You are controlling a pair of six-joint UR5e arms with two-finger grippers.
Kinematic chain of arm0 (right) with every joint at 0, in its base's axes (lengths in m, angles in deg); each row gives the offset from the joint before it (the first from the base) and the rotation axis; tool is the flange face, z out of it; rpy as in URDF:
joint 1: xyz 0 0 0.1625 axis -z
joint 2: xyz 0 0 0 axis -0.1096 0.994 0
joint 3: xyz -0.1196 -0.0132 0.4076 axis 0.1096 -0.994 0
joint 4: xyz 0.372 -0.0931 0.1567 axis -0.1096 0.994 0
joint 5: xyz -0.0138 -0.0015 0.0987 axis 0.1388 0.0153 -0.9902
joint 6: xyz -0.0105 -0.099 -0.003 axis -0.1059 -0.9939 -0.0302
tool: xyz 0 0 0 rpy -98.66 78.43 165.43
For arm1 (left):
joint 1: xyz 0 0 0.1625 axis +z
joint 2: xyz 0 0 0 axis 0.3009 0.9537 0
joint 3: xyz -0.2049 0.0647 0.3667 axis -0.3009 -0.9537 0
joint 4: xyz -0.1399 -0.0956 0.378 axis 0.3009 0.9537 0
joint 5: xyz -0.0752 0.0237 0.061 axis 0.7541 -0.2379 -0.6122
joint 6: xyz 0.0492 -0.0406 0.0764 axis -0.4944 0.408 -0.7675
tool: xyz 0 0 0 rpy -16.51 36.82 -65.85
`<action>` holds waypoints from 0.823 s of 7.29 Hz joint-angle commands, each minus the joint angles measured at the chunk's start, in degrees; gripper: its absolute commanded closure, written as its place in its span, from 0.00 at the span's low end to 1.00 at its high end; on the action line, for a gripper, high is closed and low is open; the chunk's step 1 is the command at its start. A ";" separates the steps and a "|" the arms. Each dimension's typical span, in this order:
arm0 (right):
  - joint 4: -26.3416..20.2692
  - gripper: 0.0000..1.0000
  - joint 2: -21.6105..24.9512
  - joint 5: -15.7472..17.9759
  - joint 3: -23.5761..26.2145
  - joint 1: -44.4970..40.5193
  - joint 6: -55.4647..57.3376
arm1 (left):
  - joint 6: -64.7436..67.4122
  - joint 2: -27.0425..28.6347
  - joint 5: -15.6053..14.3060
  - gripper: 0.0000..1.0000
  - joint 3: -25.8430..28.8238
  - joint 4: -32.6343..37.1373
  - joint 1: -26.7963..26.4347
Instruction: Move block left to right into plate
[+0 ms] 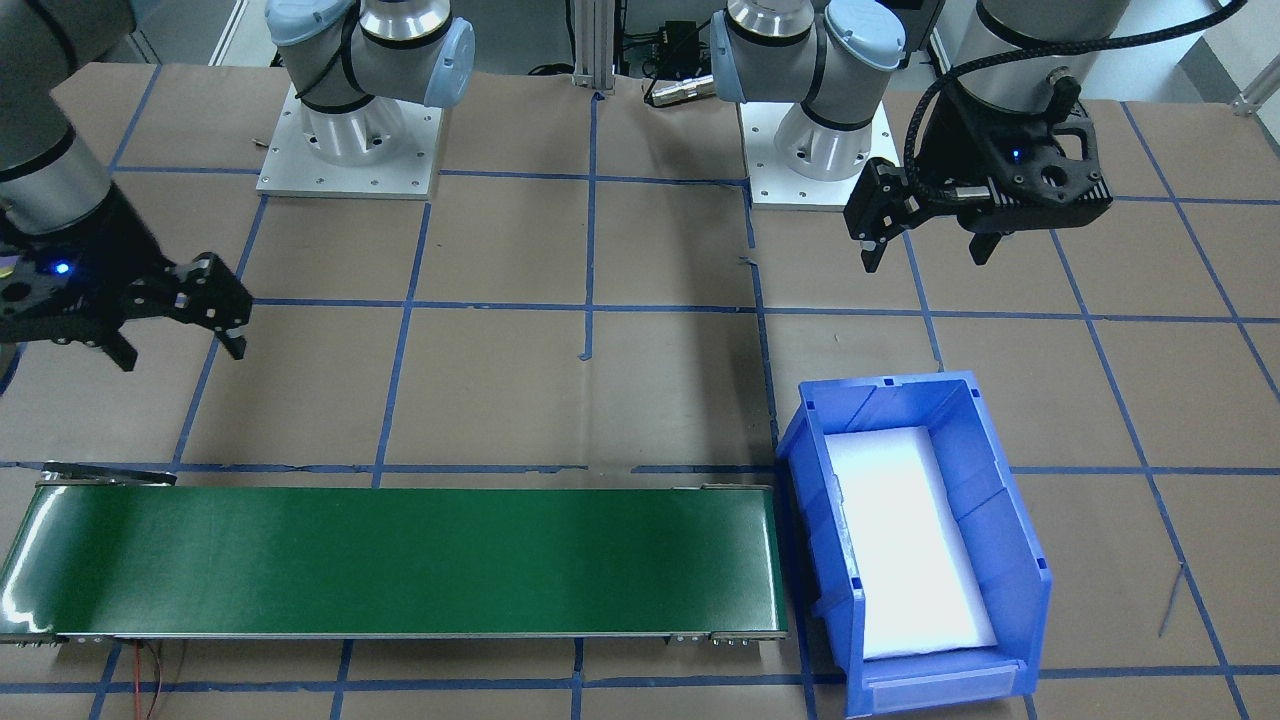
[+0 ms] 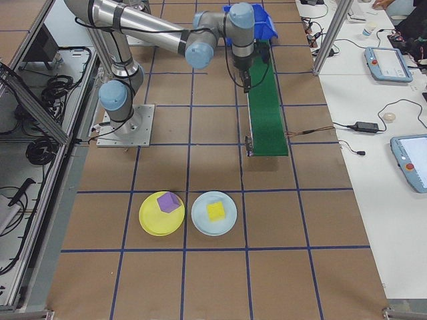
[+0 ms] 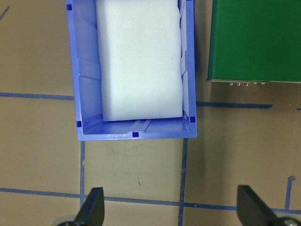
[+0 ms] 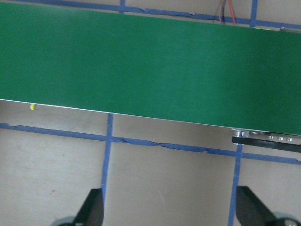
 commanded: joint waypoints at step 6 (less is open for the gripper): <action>-12.02 0.00 1.10 6.36 -5.11 -14.70 14.82 | -0.31 0.01 -0.08 0.00 -0.06 0.00 0.00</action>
